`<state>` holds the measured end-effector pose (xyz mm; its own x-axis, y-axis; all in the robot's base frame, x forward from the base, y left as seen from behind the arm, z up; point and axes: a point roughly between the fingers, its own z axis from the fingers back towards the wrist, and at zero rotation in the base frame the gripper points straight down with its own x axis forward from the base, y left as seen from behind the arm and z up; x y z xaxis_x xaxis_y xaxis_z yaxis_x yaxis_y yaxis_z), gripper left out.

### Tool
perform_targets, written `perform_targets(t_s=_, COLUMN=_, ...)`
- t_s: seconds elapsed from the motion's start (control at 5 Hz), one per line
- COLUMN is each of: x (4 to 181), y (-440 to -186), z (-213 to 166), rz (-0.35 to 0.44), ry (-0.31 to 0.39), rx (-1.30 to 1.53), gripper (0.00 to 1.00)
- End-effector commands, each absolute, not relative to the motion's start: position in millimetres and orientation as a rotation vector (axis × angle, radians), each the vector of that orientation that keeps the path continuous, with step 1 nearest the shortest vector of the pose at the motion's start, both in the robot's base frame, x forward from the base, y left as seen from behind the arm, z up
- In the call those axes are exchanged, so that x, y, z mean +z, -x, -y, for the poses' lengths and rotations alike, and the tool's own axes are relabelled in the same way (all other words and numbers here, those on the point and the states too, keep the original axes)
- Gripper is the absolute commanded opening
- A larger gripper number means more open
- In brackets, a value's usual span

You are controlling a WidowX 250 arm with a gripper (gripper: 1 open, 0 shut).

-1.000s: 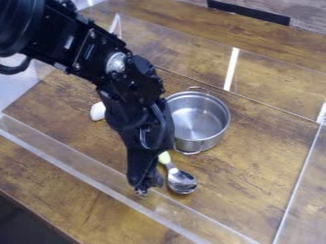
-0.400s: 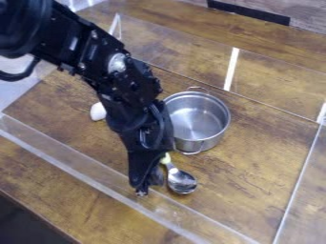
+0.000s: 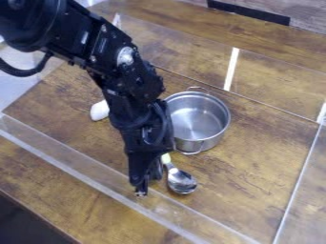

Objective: Move the green spoon to the right

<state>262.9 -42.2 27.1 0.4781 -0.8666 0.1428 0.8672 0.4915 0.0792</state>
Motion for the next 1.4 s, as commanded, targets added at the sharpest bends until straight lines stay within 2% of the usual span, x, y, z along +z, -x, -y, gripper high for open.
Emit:
perform_targets(t_s=0.0, x=29.8, y=-249, z=71, rz=0.108, ry=0.048, rx=-1.090, gripper=0.00)
perform_targets(t_s=0.2, x=32.3, y=-249, z=94, rz=0.099, ry=0.062, rx=-1.079, gripper=0.00)
perform_targets(t_s=0.4, x=55.9, y=-252, z=96, rz=0.072, ry=0.080, rx=-1.147, gripper=0.00)
perform_targets(t_s=0.6, x=69.4, y=-255, z=93, rz=0.054, ry=0.089, rx=-1.206, gripper=0.00)
perform_targets(t_s=1.0, x=75.7, y=-254, z=105, rz=0.052, ry=0.105, rx=-1.200, gripper=0.00)
perform_targets(t_s=1.2, x=62.0, y=-255, z=94, rz=0.055, ry=0.122, rx=-1.152, gripper=0.00)
